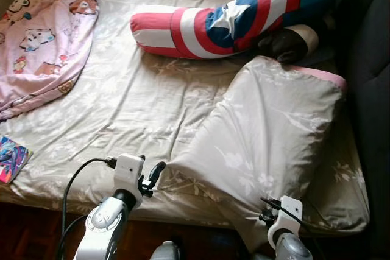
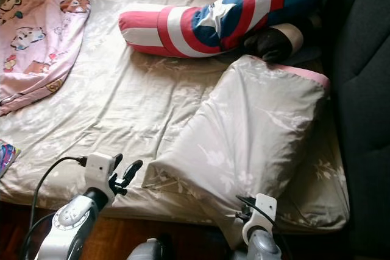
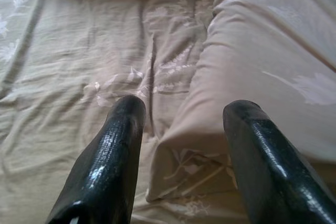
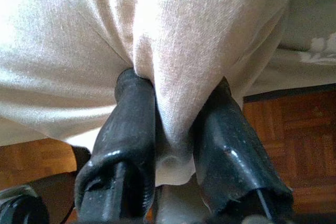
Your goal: Clean up the room
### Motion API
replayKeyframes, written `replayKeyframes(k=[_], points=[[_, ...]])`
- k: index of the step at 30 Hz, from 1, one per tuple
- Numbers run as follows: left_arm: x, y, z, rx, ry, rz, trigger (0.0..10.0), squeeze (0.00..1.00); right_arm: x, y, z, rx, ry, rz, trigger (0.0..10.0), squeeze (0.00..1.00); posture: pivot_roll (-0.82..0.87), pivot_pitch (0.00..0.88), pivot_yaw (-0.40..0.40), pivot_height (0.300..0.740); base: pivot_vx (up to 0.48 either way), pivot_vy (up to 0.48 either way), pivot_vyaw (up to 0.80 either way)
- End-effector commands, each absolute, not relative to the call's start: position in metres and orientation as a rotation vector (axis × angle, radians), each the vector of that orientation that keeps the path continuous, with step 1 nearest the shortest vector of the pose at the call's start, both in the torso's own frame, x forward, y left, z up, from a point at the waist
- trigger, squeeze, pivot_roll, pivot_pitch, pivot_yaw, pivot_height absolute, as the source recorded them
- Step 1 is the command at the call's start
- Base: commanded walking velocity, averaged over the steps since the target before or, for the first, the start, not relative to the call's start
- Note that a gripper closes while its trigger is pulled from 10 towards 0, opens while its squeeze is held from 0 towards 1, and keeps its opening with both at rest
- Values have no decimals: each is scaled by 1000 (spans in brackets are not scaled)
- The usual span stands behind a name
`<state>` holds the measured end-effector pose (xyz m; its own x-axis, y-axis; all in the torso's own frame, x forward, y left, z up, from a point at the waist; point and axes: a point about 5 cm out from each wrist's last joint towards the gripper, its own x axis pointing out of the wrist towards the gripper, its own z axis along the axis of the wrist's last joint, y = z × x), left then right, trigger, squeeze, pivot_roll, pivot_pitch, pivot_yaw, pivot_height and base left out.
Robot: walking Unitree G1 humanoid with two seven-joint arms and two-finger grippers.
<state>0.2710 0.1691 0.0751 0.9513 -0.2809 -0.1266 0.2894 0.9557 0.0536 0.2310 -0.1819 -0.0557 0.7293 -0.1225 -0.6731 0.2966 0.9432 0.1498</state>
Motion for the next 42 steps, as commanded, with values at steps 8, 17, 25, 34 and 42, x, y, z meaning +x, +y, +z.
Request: replayKeyframes(k=[8,17,25,34,42], points=[[280,168,64,68,133,-266,10000,0,223,-224,-52,210,673,-430,0,0,107,175,46,740,0,0,0],[296,169,67,58,95,-239,10000,0,219,-304,-20,119,524,-730,0,0,55,103,24,740,0,0,0],[300,174,64,65,95,-222,10000,0,214,-366,21,22,402,-915,0,0,32,71,19,740,0,0,0],[302,171,59,67,96,-229,10000,0,219,-357,15,62,444,-898,0,0,29,81,12,740,0,0,0],[300,171,55,70,99,-233,10000,0,198,-323,-28,249,644,-892,10000,0,51,91,15,740,0,0,0]])
